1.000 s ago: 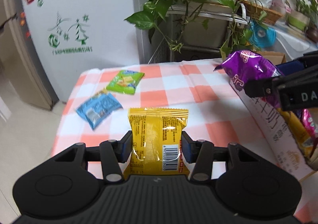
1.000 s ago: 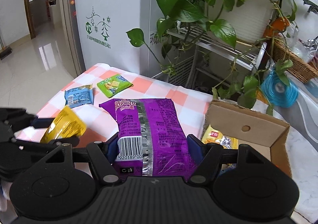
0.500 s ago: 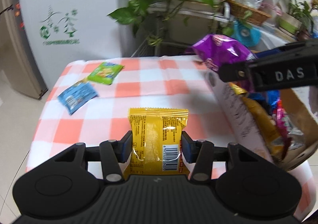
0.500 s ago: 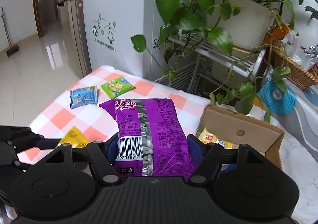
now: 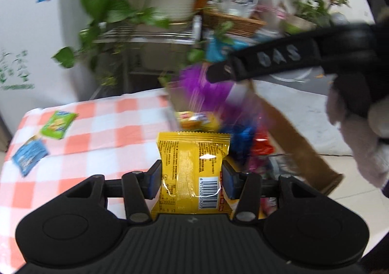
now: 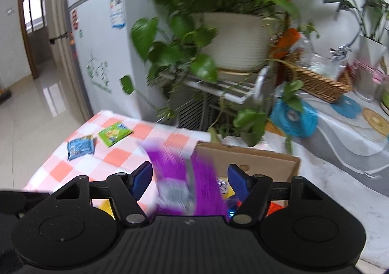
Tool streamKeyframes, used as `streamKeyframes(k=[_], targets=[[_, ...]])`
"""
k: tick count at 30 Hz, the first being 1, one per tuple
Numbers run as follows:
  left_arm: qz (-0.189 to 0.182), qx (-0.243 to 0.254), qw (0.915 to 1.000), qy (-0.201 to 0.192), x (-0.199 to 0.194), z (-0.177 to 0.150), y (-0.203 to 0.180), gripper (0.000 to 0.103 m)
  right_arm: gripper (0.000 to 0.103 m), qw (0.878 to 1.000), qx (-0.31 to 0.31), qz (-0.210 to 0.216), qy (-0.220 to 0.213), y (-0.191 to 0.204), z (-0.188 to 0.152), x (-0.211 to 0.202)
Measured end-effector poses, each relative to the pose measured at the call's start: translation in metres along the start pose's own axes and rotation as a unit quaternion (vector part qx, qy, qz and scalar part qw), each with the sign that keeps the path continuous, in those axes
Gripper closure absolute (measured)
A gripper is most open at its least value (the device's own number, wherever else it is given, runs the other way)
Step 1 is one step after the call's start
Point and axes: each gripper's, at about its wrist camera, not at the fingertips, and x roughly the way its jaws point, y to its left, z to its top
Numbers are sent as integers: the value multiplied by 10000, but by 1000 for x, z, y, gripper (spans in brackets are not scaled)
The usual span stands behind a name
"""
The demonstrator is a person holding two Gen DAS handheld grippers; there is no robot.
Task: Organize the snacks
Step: 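Open the right tool over the box while the left tool releases the yellow bag into it, then move both tools back from the box toward the blue and green bags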
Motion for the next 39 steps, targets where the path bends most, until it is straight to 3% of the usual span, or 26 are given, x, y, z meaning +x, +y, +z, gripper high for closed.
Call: streamKeyframes(k=[11,16,19,24,32,39], targets=[[-614,134,9979,151,31,0,-51,53,32,9990,326,-297,-20,-22,-1,-3],[-695,99,9974,131,34,-2,-58,38,31,9990,334,-280,-45,-22,0,-3],[-625,166,9979,-20,25,1,-57,26,31,9990,342,-293,-59,-22,1,-3],[-519,247,9983,-56,13,6,-50,19,31,9987,405,-289,-54,-21,1,-2],[-353,161,9992,26,3,4,-24,18,26,9995,260,-197,38,-9,3,7],[6,101,9999,122,-1,-2,8,18,26,9999,105,-10,126,7,5,17]])
